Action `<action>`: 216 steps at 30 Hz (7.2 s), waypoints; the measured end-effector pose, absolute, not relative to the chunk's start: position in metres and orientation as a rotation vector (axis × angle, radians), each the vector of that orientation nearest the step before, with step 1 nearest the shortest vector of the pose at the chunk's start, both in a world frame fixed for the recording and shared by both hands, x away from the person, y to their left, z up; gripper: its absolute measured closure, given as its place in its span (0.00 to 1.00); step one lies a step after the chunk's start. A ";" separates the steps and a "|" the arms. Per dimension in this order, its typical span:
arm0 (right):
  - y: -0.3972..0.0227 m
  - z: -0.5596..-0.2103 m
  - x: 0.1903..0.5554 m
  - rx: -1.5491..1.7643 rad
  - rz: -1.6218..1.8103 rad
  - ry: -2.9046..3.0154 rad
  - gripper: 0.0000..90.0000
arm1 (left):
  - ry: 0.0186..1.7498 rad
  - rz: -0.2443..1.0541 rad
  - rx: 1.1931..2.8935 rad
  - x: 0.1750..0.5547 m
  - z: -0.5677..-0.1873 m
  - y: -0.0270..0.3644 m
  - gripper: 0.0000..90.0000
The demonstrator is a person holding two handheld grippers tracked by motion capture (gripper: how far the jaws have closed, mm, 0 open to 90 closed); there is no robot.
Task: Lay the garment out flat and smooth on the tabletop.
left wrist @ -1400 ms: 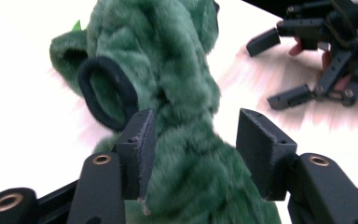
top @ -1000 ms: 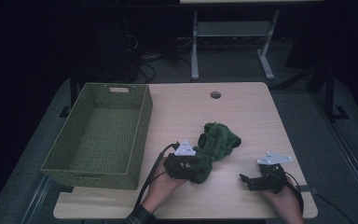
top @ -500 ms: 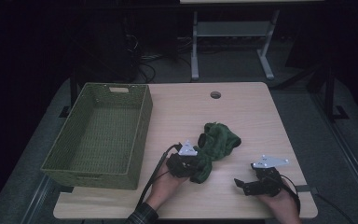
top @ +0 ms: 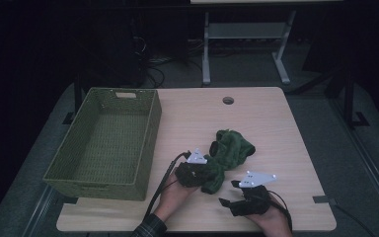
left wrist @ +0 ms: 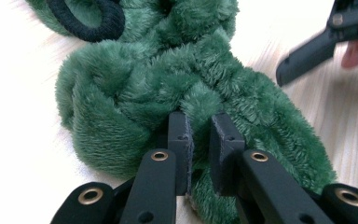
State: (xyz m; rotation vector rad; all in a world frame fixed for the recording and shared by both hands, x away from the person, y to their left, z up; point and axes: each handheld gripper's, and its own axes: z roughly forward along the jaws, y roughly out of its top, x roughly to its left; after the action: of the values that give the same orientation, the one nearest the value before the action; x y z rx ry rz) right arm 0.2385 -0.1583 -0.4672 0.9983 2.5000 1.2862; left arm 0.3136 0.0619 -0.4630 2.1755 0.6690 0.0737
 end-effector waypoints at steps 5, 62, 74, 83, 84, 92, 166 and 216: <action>-0.144 -0.468 0.239 0.982 1.301 2.533 0.34 | 0.666 0.068 2.175 0.314 -0.465 0.061 0.89; -0.209 -0.439 0.253 1.058 1.278 2.451 1.00 | 0.685 0.053 2.037 0.310 -0.423 0.099 0.92; -0.272 -0.435 0.257 1.215 1.194 2.340 1.00 | 0.772 0.009 2.051 0.296 -0.425 0.123 0.93; -0.280 -0.457 0.268 1.310 1.104 2.415 0.99 | 0.842 0.004 2.175 0.299 -0.453 0.118 0.88; -0.279 -0.457 0.268 1.308 1.100 2.417 0.97 | 0.853 0.020 2.168 0.299 -0.451 0.119 0.84; -0.290 -0.441 0.261 1.287 1.147 2.295 0.91 | 0.818 0.097 2.093 0.290 -0.420 0.125 0.80; -0.206 -0.434 0.325 1.089 1.265 2.475 0.86 | 0.766 -0.041 2.150 0.338 -0.469 0.080 0.80; -0.251 -0.421 0.328 1.199 1.151 2.411 0.73 | 0.861 0.199 2.065 0.345 -0.408 0.112 0.66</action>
State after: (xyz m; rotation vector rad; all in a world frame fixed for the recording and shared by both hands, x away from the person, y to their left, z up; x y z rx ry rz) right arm 0.3279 -0.2511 -0.4209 1.1987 2.4108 1.1505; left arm 0.3452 0.1124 -0.4078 2.0647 0.8613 0.1993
